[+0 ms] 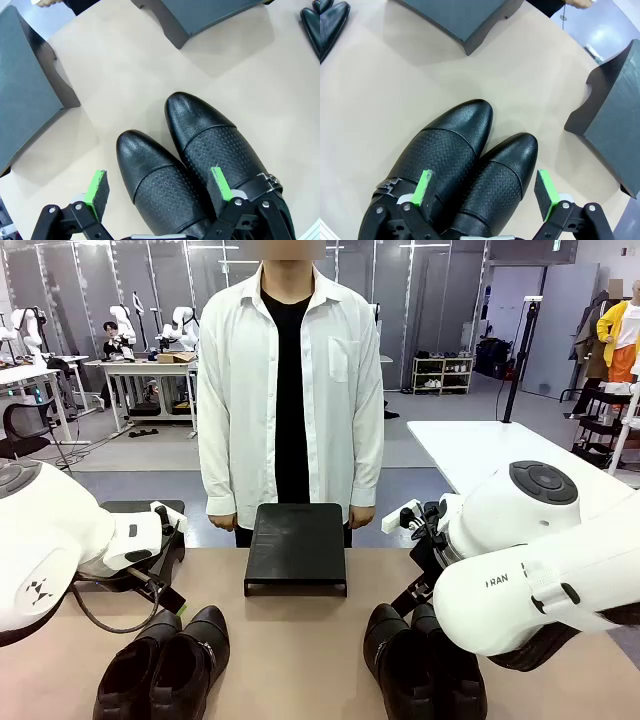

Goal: Place the shoes on the stand as instructed by the person.
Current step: Pick up one pair of Shoes and place it on the Shoes Stand indicated by the person.

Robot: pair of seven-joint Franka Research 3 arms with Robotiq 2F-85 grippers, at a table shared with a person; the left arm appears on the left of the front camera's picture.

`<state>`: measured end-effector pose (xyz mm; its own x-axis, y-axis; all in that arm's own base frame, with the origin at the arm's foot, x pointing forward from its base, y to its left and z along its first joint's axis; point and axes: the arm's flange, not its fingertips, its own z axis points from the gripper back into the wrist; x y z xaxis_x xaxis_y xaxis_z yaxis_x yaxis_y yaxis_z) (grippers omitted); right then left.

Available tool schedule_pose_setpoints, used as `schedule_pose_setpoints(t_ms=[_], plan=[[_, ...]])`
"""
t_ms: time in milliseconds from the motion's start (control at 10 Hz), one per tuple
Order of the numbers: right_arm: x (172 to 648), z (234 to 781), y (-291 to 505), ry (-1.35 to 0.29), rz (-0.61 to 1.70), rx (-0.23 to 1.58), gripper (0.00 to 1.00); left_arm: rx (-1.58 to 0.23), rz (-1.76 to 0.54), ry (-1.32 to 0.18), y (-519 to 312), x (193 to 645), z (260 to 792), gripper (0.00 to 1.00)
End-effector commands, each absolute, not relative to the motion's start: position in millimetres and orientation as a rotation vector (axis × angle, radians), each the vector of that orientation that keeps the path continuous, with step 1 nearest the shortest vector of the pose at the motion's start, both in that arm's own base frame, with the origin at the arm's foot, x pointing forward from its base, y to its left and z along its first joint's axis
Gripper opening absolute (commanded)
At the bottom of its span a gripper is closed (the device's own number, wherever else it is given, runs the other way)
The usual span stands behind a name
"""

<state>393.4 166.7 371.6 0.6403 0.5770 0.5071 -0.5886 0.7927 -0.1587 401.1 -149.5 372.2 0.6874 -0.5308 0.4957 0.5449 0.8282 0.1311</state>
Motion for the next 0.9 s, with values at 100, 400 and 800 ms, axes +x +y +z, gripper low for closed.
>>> schedule_pose_setpoints(t_ms=[100,400,800], plan=[[393.4,371.6,166.8,-0.571,0.665,0.022,1.00,-0.027,-0.603,-0.546,-149.8,401.0,372.2,1.00],[393.4,371.6,166.8,-0.571,0.665,0.022,1.00,-0.027,-0.603,-0.546,-149.8,401.0,372.2,1.00],[393.4,371.6,166.8,-0.571,0.665,0.022,1.00,-0.027,-0.603,-0.546,-149.8,401.0,372.2,1.00]])
